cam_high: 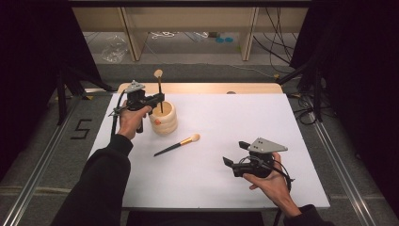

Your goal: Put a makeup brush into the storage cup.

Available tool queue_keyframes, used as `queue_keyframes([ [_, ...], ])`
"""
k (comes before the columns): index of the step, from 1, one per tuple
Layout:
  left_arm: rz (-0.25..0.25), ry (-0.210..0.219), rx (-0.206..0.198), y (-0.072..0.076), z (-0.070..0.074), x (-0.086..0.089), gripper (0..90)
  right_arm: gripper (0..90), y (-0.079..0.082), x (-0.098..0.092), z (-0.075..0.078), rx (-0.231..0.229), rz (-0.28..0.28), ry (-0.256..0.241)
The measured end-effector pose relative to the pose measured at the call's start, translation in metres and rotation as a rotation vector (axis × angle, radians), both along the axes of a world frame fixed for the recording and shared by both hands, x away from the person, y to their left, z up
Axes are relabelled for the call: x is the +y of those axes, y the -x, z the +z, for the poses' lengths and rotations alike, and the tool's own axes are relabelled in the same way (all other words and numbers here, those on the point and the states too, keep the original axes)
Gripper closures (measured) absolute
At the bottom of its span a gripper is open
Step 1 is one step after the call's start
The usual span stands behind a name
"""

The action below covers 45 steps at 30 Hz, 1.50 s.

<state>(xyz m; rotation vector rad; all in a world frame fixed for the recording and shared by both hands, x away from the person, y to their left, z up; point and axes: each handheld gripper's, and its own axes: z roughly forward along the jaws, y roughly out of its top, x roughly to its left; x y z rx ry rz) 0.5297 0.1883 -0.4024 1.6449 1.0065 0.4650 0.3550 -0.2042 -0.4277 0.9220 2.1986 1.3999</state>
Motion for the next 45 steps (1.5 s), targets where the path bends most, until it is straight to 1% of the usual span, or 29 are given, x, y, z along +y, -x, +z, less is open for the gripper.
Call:
queue_keyframes([
  [2, -0.008, -0.007, -0.007, -0.001, -0.001, -0.001, 83.3, 17.7, 0.0, 0.0, 0.0, 0.002, 0.003, 0.001],
  [4, -0.004, -0.007, 0.001, 0.0, -0.003, -0.003, 83.2, 17.7, 0.0, 0.0, 0.0, 0.004, 0.003, 0.005],
  [5, -0.012, -0.01, -0.001, 0.0, -0.004, -0.003, 83.3, 17.9, 0.0, 0.0, 0.0, 0.011, 0.006, 0.003],
  [7, -0.006, -0.002, 0.008, 0.0, -0.008, -0.004, 83.2, 18.0, 0.0, 0.0, 0.0, 0.008, 0.006, 0.004],
  [8, -0.007, -0.009, 0.01, 0.0, -0.009, -0.003, 83.2, 18.2, 0.0, 0.0, 0.0, 0.009, 0.007, 0.004],
  [12, 0.012, -0.003, 0.024, -0.001, -0.014, 0.001, 83.1, 18.3, 0.0, 0.0, 0.0, 0.009, 0.009, 0.004],
  [13, 0.013, -0.003, 0.027, -0.002, -0.015, 0.002, 82.4, 18.3, 0.0, 0.001, -0.001, -0.001, 0.004, -0.005],
  [14, 0.019, -0.001, 0.03, -0.001, -0.015, 0.002, 82.4, 18.3, 0.0, 0.001, -0.001, -0.001, 0.004, -0.005],
  [15, 0.015, -0.004, 0.031, -0.002, -0.016, 0.003, 81.6, 18.2, 0.0, 0.0, 0.0, 0.011, 0.01, 0.006],
  [16, 0.005, -0.003, 0.035, -0.002, -0.017, 0.003, 80.6, 18.3, 0.0, 0.0, 0.0, 0.012, 0.009, 0.006],
  [17, 0.0, -0.002, 0.047, -0.002, -0.017, 0.003, 79.1, 18.3, 0.0, 0.0, 0.0, 0.012, 0.01, 0.005],
  [18, 0.004, -0.006, 0.05, -0.001, -0.018, 0.003, 76.0, 18.3, 0.0, 0.0, 0.0, 0.012, 0.009, 0.005],
  [19, 0.009, -0.017, 0.049, -0.001, -0.018, 0.003, 72.1, 18.2, 0.0, 0.0, 0.0, 0.012, 0.009, 0.005],
  [22, 0.018, -0.013, 0.052, 0.0, -0.016, 0.005, 65.3, 18.2, 0.0, 0.0, 0.0, 0.013, 0.008, 0.004],
  [23, 0.029, -0.012, 0.051, 0.001, -0.014, 0.006, 60.7, 18.3, 0.0, 0.0, 0.0, 0.012, 0.008, 0.004],
  [24, 0.029, -0.014, 0.047, 0.002, -0.012, 0.007, 57.1, 18.3, 0.0, 0.0, 0.0, 0.015, 0.01, 0.006],
  [25, 0.026, -0.018, 0.043, 0.003, -0.011, 0.007, 56.7, 18.2, 0.0, 0.0, 0.0, 0.013, 0.011, 0.005],
  [26, 0.026, -0.016, 0.042, 0.005, -0.01, 0.008, 54.2, 18.3, -0.001, 0.0, 0.0, 0.012, 0.011, 0.005],
  [27, 0.021, -0.023, 0.041, 0.005, -0.008, 0.009, 54.2, 18.3, -0.001, 0.0, 0.0, 0.012, 0.011, 0.005],
  [29, 0.015, -0.027, 0.058, 0.008, -0.006, 0.01, 48.5, 18.2, -0.001, 0.0, 0.0, 0.007, 0.011, -0.003],
  [31, 0.022, -0.041, 0.064, 0.013, -0.004, 0.009, 44.9, 18.2, -0.002, 0.0, -0.001, 0.002, 0.009, -0.01],
  [32, 0.014, -0.058, 0.057, 0.015, -0.002, 0.009, 43.6, 18.2, -0.002, 0.0, 0.0, 0.002, 0.009, -0.009],
  [34, 0.008, -0.07, 0.042, 0.02, 0.002, 0.008, 41.5, 18.2, -0.002, 0.0, -0.001, 0.005, 0.011, -0.009],
  [35, 0.009, -0.071, 0.039, 0.023, 0.005, 0.007, 40.2, 18.2, -0.002, 0.0, -0.001, 0.004, 0.011, -0.007],
  [36, 0.006, -0.071, 0.037, 0.025, 0.007, 0.006, 39.0, 18.2, -0.001, -0.001, 0.0, 0.011, 0.009, 0.005],
  [39, -0.014, -0.089, 0.029, 0.033, 0.012, 0.003, 37.2, 18.2, -0.001, -0.001, 0.001, 0.011, 0.009, 0.005],
  [40, -0.029, -0.104, 0.028, 0.036, 0.013, 0.002, 37.1, 18.2, -0.001, -0.001, 0.001, 0.011, 0.009, 0.004],
  [43, -0.054, -0.125, 0.021, 0.046, 0.016, -0.003, 35.8, 18.2, -0.001, -0.001, 0.0, 0.011, 0.01, 0.005],
  [45, -0.087, -0.121, 0.022, 0.052, 0.018, -0.006, 34.8, 18.2, -0.001, 0.0, 0.001, 0.011, 0.009, 0.005],
])
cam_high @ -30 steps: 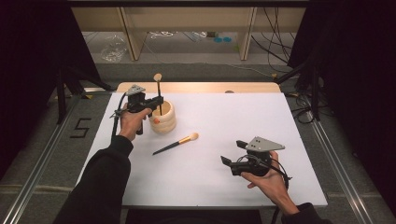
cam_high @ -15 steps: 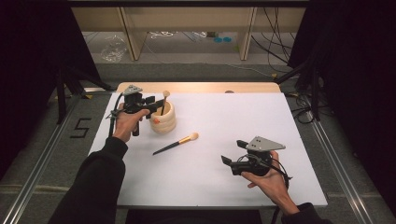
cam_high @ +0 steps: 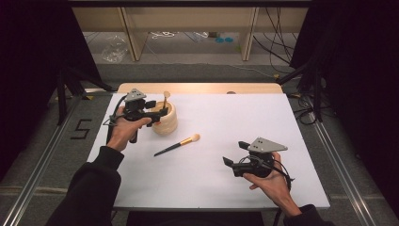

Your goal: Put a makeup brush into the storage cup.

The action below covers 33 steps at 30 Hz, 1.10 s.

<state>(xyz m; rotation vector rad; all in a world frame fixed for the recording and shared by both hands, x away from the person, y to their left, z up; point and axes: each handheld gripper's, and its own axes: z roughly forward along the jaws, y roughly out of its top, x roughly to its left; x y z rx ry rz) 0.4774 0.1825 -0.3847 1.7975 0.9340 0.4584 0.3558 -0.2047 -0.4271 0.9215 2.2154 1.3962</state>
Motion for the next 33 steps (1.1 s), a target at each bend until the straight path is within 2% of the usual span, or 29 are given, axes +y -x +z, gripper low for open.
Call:
queue_keyframes([
  [2, -0.027, 0.001, 0.013, 0.007, 0.0, -0.003, 33.2, 18.1, 0.0, 0.0, 0.0, -0.001, 0.0, 0.001],
  [6, -0.057, 0.0, 0.015, 0.017, -0.003, -0.008, 31.1, 18.2, 0.0, -0.001, 0.0, -0.008, -0.009, -0.007],
  [19, -0.145, -0.048, 0.047, 0.033, -0.009, -0.016, 23.7, 18.0, 0.0, -0.001, -0.001, -0.003, -0.005, -0.01],
  [30, -0.123, -0.035, 0.048, 0.045, -0.02, -0.015, 19.0, 17.9, -0.002, -0.004, -0.003, -0.012, -0.006, -0.034],
  [32, -0.124, -0.028, 0.044, 0.046, -0.022, -0.016, 18.5, 17.9, -0.001, -0.004, -0.003, 0.007, -0.002, -0.038],
  [33, -0.124, -0.033, 0.05, 0.047, -0.023, -0.016, 18.3, 17.9, -0.002, -0.004, -0.003, -0.009, -0.007, -0.028],
])
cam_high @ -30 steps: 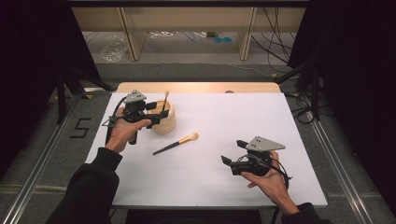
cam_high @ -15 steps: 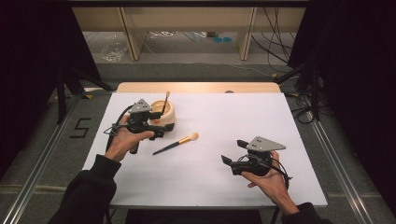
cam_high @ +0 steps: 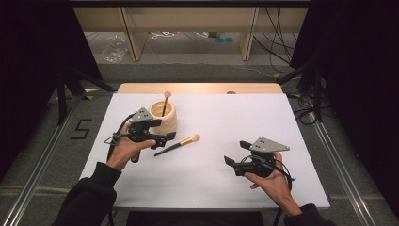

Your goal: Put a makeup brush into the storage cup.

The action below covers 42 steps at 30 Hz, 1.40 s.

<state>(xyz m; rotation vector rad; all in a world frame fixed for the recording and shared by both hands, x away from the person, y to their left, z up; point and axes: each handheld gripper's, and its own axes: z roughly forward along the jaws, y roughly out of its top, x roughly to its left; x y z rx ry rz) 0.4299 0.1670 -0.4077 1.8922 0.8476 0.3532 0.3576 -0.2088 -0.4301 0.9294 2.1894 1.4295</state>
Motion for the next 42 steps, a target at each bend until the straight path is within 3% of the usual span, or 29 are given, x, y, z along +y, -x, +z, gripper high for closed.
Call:
queue_keyframes([
  [2, -0.005, 0.0, -0.002, 0.002, -0.002, -0.001, 17.9, 17.9, 0.0, 0.001, 0.0, -0.004, 0.003, -0.007],
  [15, -0.027, -0.098, 0.035, 0.009, -0.02, -0.006, 16.4, 17.8, 0.001, 0.002, 0.0, 0.006, 0.007, 0.01],
  [17, -0.023, -0.085, 0.037, 0.01, -0.021, -0.008, 16.4, 17.8, 0.0, 0.002, -0.001, -0.002, 0.004, 0.001],
  [27, -0.037, -0.106, 0.043, 0.009, -0.024, -0.011, 16.6, 17.7, 0.0, 0.0, -0.001, 0.009, 0.005, 0.013],
  [28, -0.047, -0.13, 0.044, 0.009, -0.024, -0.01, 16.5, 17.7, 0.0, 0.0, 0.0, 0.011, 0.002, 0.011],
  [38, -0.051, -0.169, 0.043, 0.01, -0.026, -0.011, 16.6, 17.7, 0.001, 0.002, 0.001, -0.002, 0.001, 0.013],
  [42, -0.053, -0.157, 0.048, 0.008, -0.027, -0.013, 16.7, 17.7, 0.002, 0.001, 0.002, -0.007, -0.003, 0.012],
])
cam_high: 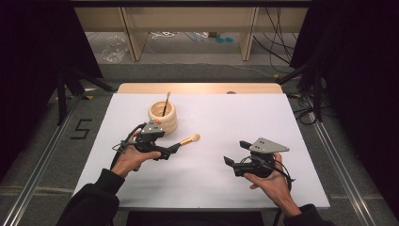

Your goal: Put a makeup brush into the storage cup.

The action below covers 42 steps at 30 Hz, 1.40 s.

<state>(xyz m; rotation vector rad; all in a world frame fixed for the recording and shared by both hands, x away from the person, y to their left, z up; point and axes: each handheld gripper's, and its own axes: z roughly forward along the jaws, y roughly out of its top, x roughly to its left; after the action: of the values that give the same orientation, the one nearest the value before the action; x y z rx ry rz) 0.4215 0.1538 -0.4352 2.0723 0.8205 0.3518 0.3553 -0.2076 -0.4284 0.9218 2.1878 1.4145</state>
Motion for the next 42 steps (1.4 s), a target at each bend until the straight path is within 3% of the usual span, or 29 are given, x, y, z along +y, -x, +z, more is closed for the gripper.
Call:
queue_keyframes([
  [1, -0.003, -0.016, -0.007, -0.001, 0.0, 0.0, 16.8, 17.7, 0.0, 0.0, 0.0, -0.001, -0.001, -0.001],
  [9, -0.014, -0.019, 0.01, -0.004, -0.004, -0.003, 17.4, 17.7, 0.002, -0.003, -0.001, -0.004, -0.012, -0.019],
  [10, -0.017, -0.023, 0.011, -0.005, -0.005, -0.004, 17.5, 17.7, 0.004, -0.004, 0.001, 0.015, -0.015, -0.016],
  [12, -0.021, -0.033, 0.019, -0.007, -0.007, -0.006, 18.3, 17.7, 0.004, -0.006, 0.0, -0.004, -0.02, -0.021],
  [17, -0.025, -0.058, 0.034, -0.015, -0.015, -0.01, 21.3, 17.7, 0.008, -0.007, 0.001, 0.018, -0.029, -0.033],
  [18, -0.028, -0.063, 0.042, -0.017, -0.016, -0.011, 21.5, 17.7, 0.007, -0.008, 0.0, -0.006, -0.029, -0.027],
  [20, -0.028, -0.073, 0.048, -0.02, -0.017, -0.013, 21.8, 17.7, 0.008, -0.009, 0.0, 0.012, -0.031, -0.027],
  [23, -0.038, -0.083, 0.061, -0.026, -0.018, -0.014, 23.5, 17.7, 0.007, -0.008, -0.002, -0.012, -0.029, -0.041],
  [25, -0.054, -0.1, 0.08, -0.031, -0.019, -0.016, 23.7, 17.7, 0.008, -0.008, -0.002, 0.015, -0.026, -0.04],
  [30, -0.096, -0.185, 0.114, -0.039, -0.02, -0.02, 24.2, 17.7, 0.008, -0.009, -0.001, 0.001, -0.028, -0.022],
  [31, -0.089, -0.185, 0.116, -0.04, -0.02, -0.021, 24.5, 17.7, 0.008, -0.009, -0.001, 0.009, -0.032, -0.008],
  [32, -0.094, -0.206, 0.117, -0.043, -0.019, -0.021, 25.0, 17.7, 0.008, -0.009, -0.001, 0.012, -0.032, -0.009],
  [33, -0.092, -0.199, 0.123, -0.045, -0.02, -0.021, 25.7, 17.7, 0.008, -0.009, -0.001, 0.013, -0.032, -0.009],
  [34, -0.103, -0.213, 0.136, -0.048, -0.02, -0.021, 27.0, 17.7, 0.007, -0.008, -0.003, -0.005, -0.024, -0.037],
  [36, -0.127, -0.259, 0.146, -0.053, -0.02, -0.023, 27.8, 17.7, 0.007, -0.007, -0.003, 0.0, -0.018, -0.033],
  [38, -0.124, -0.279, 0.152, -0.057, -0.019, -0.025, 30.2, 17.7, 0.008, -0.007, -0.003, 0.022, -0.009, -0.037],
  [39, -0.121, -0.274, 0.16, -0.058, -0.019, -0.025, 31.8, 17.7, 0.007, -0.008, -0.002, 0.011, -0.013, -0.014],
  [42, -0.141, -0.303, 0.199, -0.063, -0.019, -0.028, 33.1, 17.8, 0.007, -0.008, -0.002, 0.011, -0.011, -0.013],
])
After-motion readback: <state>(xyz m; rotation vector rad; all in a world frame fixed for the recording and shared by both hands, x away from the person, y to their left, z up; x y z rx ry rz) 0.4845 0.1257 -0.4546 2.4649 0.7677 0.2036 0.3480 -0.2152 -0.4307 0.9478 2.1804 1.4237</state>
